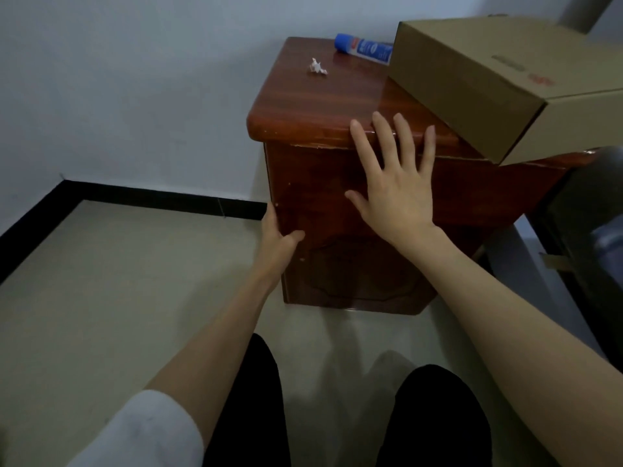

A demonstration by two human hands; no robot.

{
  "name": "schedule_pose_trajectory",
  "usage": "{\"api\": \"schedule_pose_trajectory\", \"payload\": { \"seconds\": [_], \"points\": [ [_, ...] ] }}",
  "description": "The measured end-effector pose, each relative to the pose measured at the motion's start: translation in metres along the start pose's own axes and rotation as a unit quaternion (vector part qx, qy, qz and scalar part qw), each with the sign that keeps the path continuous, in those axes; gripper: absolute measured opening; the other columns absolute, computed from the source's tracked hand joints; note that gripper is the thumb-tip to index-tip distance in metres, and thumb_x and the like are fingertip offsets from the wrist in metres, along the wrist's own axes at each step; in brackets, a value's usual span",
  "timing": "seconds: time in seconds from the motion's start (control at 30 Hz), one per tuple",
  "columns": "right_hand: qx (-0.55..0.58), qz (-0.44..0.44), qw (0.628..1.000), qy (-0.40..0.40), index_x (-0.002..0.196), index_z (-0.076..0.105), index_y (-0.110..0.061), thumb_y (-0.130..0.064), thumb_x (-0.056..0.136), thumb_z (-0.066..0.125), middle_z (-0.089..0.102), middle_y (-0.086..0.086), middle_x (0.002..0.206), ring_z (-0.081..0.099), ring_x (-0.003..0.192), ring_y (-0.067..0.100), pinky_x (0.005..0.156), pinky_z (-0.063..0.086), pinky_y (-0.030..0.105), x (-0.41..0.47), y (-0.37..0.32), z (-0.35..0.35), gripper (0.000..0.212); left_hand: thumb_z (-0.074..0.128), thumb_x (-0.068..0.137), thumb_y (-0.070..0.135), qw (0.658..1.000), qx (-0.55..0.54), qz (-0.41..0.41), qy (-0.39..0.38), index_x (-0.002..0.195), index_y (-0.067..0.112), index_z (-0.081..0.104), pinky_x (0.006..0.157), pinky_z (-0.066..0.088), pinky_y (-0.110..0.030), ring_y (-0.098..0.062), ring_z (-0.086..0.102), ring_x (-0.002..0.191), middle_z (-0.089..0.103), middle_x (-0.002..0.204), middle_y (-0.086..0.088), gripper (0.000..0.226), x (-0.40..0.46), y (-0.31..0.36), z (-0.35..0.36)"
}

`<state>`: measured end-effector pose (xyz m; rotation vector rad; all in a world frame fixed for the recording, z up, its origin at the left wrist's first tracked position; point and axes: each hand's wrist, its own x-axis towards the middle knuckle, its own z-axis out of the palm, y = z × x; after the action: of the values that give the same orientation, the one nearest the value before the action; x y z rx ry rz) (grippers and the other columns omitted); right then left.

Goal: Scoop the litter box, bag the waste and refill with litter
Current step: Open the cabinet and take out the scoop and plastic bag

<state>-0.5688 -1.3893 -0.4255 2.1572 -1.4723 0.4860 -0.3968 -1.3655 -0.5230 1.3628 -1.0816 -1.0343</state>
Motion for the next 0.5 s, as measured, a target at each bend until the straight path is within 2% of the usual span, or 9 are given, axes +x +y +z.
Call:
{"api": "schedule_pose_trajectory", "payload": {
  "seconds": [0.1, 0.17, 0.23, 0.3, 0.4, 0.5],
  "points": [
    [-0.007, 0.001, 1.000, -0.007, 0.150, 0.015, -0.023, -0.044, 0.076, 0.069, 0.024, 0.012, 0.154, 0.018, 0.143, 0.036, 0.112, 0.002, 0.057, 0.000, 0.000, 0.001, 0.094, 0.058, 0.079, 0.013, 1.000, 0.012, -0.024, 0.009, 0.140, 0.027, 0.032, 0.082, 0.049, -0.019, -0.017, 0.042, 0.124, 0.036, 0.140, -0.005, 0.067, 0.007, -0.004, -0.004],
    [-0.010, 0.005, 1.000, -0.005, 0.150, 0.015, -0.023, -0.044, 0.075, 0.070, 0.023, 0.012, 0.155, 0.018, 0.143, 0.036, 0.112, 0.001, 0.057, 0.000, -0.001, 0.002, 0.095, 0.055, 0.084, 0.003, 0.999, 0.022, -0.035, 0.020, 0.139, 0.018, 0.031, 0.079, 0.045, -0.014, -0.014, 0.038, 0.123, 0.032, 0.141, -0.006, 0.062, 0.009, -0.001, -0.007],
    [-0.010, 0.005, 1.000, -0.007, 0.150, 0.014, -0.024, -0.044, 0.075, 0.070, 0.022, 0.012, 0.155, 0.017, 0.143, 0.036, 0.111, 0.001, 0.057, 0.002, -0.002, 0.002, 0.095, 0.052, 0.086, -0.002, 0.998, 0.022, -0.042, 0.027, 0.135, 0.012, 0.032, 0.090, 0.042, -0.020, -0.013, 0.039, 0.122, 0.032, 0.140, -0.009, 0.056, 0.010, 0.001, -0.010],
    [-0.007, 0.004, 1.000, -0.017, 0.150, 0.013, -0.024, -0.044, 0.077, 0.069, 0.019, 0.012, 0.156, 0.015, 0.144, 0.036, 0.111, 0.000, 0.057, 0.002, -0.001, 0.002, 0.095, 0.055, 0.087, 0.002, 0.998, 0.025, -0.043, 0.028, 0.130, 0.010, 0.034, 0.096, 0.041, -0.025, -0.018, 0.044, 0.121, 0.036, 0.136, -0.012, 0.047, 0.009, 0.000, -0.015],
    [-0.003, 0.005, 1.000, -0.029, 0.150, 0.011, -0.025, -0.048, 0.079, 0.065, 0.016, 0.011, 0.157, 0.011, 0.145, 0.035, 0.112, -0.003, 0.055, 0.000, -0.001, 0.000, 0.092, 0.057, 0.090, 0.018, 0.996, 0.083, -0.012, 0.042, 0.122, 0.009, 0.045, 0.093, 0.045, -0.028, -0.019, 0.050, 0.110, 0.041, 0.126, -0.010, 0.035, 0.004, -0.004, -0.020],
    [0.014, 0.011, 0.999, -0.043, 0.151, 0.009, -0.025, -0.051, 0.083, 0.058, 0.010, 0.010, 0.158, 0.005, 0.146, 0.033, 0.113, -0.004, 0.054, 0.000, -0.003, -0.007, 0.087, 0.056, 0.090, 0.023, 0.991, 0.120, 0.032, 0.051, 0.108, 0.010, 0.055, 0.087, 0.048, -0.030, -0.017, 0.054, 0.096, 0.051, 0.113, -0.012, 0.022, -0.008, -0.011, -0.027]
  ]
}}
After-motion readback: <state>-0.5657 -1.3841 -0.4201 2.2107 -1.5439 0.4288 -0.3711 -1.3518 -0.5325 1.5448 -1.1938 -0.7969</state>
